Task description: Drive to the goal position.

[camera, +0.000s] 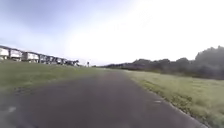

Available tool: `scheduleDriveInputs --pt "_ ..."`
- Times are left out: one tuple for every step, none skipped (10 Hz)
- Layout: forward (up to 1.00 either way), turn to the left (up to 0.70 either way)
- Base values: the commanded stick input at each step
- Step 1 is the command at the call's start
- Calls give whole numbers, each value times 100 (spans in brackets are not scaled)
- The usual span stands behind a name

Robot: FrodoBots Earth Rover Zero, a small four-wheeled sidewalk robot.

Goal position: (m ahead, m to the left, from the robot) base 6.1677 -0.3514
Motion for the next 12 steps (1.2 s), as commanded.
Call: scheduleDriveInputs --pt "100 0" --pt "100 0" --pt "100 0" --pt "100 0" --pt "100 0" --pt "100 0" --pt "100 0" --pt "100 0" --pt "100 0" --pt "100 0" --pt "100 0" --pt "100 0"
